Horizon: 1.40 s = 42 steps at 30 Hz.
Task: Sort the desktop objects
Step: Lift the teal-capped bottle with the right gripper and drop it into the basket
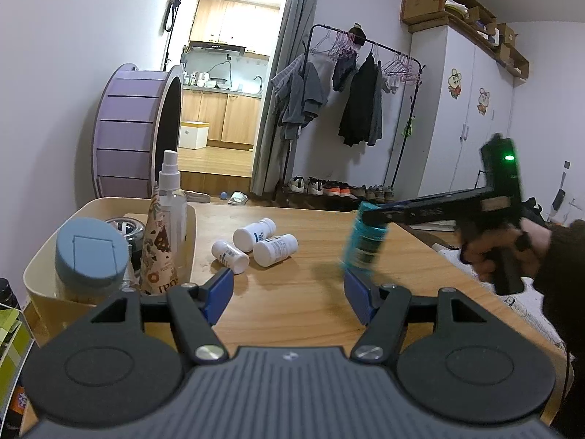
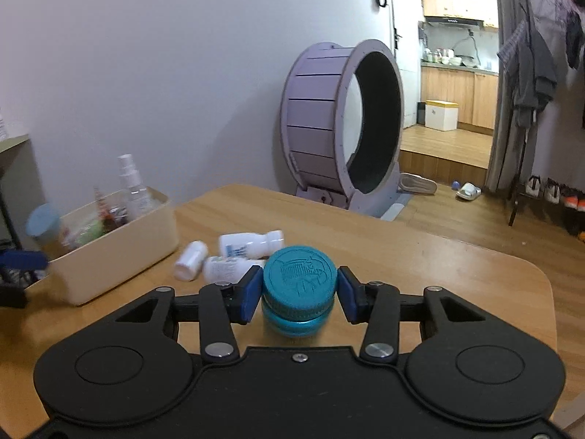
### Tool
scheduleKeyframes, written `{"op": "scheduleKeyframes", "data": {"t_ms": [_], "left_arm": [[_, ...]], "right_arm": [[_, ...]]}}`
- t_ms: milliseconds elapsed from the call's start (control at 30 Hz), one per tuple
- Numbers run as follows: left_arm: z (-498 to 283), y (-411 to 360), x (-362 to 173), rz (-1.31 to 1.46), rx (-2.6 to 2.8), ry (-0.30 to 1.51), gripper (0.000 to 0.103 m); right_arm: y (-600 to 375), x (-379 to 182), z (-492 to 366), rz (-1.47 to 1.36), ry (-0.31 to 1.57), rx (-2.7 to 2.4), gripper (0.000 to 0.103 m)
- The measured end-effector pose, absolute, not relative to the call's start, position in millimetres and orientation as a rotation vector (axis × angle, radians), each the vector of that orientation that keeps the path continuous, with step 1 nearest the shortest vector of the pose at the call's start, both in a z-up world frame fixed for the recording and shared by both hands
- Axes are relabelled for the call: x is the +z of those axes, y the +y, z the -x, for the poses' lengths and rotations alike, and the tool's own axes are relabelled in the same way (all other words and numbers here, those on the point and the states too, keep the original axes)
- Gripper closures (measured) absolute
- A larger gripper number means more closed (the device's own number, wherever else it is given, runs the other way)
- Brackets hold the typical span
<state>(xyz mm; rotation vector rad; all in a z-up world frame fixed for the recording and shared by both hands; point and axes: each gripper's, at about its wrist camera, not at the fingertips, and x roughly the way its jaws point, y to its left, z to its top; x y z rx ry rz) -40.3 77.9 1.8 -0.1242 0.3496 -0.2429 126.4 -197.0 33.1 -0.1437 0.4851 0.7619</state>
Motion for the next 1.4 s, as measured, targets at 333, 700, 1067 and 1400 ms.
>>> {"op": "scheduleKeyframes", "data": {"t_ms": [333,700,1067,1400], "left_arm": [[46,78,3,0.111,-0.249,0.348,0.037],[56,80,4,0.091,-0.263,0.353,0.037],[82,109,17,0.121,-0.207,0.307,0.037],[97,140,22,0.157,-0.099,0.301,0.035]], "right_arm": [[-199,31,-77,0.168,0.474,0.787,0.058],[-197,21,-78,0.143,0.497,0.78,0.057],[-164,67,-62,0.069,0.422,0.907,0.058],[-74,92,-54,0.06,0.374,1.125,0.058]]}}
